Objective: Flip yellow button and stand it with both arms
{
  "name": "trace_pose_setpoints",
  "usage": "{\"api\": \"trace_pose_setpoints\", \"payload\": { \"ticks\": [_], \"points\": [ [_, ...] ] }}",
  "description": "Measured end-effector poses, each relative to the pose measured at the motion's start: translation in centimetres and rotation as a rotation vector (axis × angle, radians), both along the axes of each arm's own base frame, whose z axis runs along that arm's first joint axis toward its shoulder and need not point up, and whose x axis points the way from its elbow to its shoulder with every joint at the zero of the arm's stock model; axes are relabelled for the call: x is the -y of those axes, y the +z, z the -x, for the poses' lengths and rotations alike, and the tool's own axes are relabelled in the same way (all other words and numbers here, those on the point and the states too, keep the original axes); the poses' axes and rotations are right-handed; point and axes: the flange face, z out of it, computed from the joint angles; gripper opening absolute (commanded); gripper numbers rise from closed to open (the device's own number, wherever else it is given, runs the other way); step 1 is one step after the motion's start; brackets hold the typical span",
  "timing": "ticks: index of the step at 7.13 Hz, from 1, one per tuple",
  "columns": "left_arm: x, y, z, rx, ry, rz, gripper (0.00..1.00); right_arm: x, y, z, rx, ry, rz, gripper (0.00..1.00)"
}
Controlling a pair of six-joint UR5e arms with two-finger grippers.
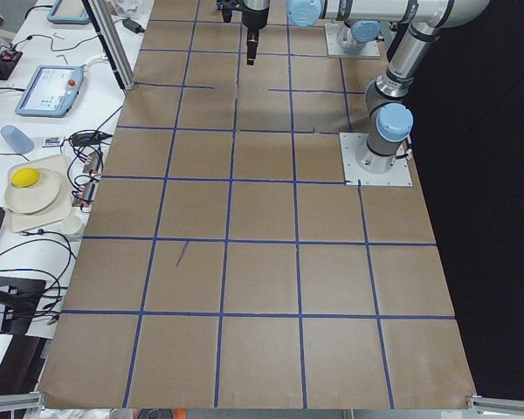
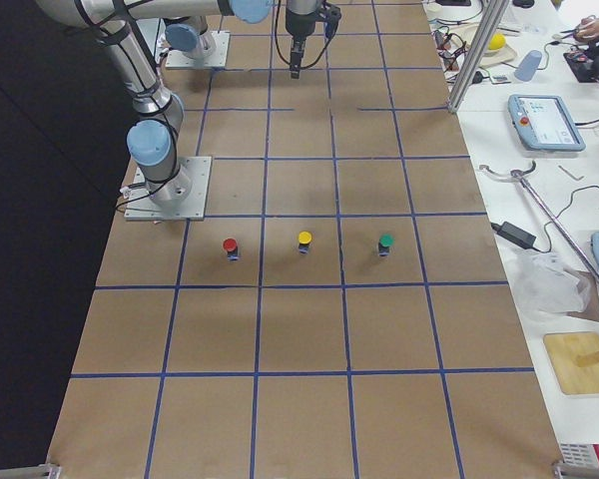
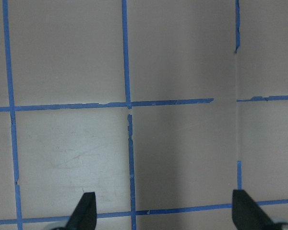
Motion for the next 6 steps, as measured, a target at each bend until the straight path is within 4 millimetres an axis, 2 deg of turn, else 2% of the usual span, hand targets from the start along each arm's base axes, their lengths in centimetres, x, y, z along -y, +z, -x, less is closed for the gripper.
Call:
{"api": "trace_pose_setpoints", "payload": {
  "ticks": [3,6],
  "points": [
    [0.0,0.0,0.0,0.0,0.0,0.001,1.0,-0.3,-1.0,0.7,-0.074,0.007,-0.044,1.0],
    [0.0,0.1,-0.1,0.001,0.001,0.002,1.0,-0.4,-1.2,0.9,-0.08,0.004,-0.048,1.0]
  ]
}}
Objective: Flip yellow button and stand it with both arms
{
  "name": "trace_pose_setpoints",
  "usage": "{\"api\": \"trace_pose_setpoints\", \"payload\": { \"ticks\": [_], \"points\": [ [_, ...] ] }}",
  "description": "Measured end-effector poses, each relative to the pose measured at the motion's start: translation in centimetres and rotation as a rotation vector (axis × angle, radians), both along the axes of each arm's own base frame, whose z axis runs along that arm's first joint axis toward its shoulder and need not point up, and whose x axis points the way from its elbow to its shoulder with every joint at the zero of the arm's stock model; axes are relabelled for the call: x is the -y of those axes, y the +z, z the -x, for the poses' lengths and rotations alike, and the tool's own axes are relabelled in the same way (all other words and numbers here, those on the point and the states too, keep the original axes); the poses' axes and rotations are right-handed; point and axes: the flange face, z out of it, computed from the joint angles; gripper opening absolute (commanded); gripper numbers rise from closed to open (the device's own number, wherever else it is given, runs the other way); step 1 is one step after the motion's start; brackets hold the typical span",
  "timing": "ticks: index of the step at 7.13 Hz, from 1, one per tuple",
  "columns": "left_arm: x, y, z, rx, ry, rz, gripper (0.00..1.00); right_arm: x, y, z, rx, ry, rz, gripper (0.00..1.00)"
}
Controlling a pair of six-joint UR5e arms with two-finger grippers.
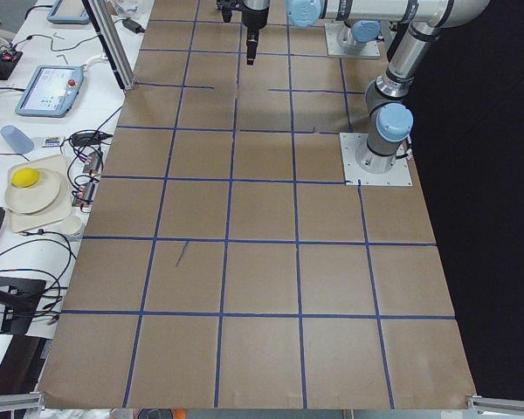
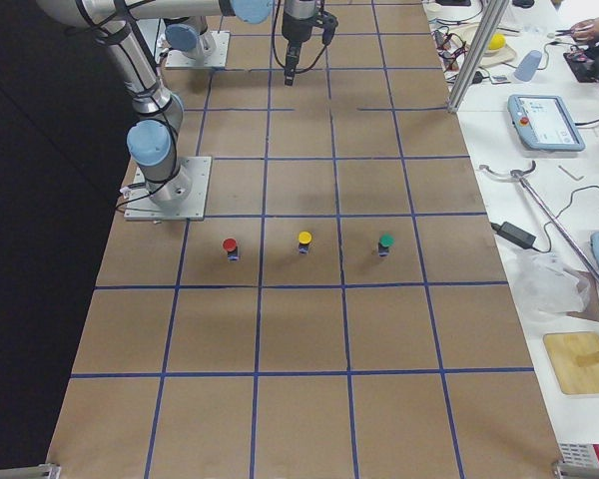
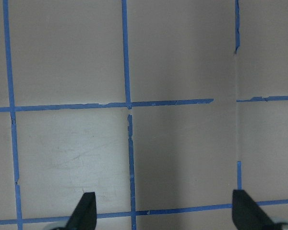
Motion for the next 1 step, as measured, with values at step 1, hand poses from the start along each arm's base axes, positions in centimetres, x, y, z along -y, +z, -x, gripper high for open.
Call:
{"api": "trace_pose_setpoints", "payload": {
  "ticks": [1],
  "points": [
    [0.0,0.0,-0.02,0.0,0.0,0.0,1.0,0.0,0.01,-0.03,0.001,0.0,0.002,1.0]
  ]
}}
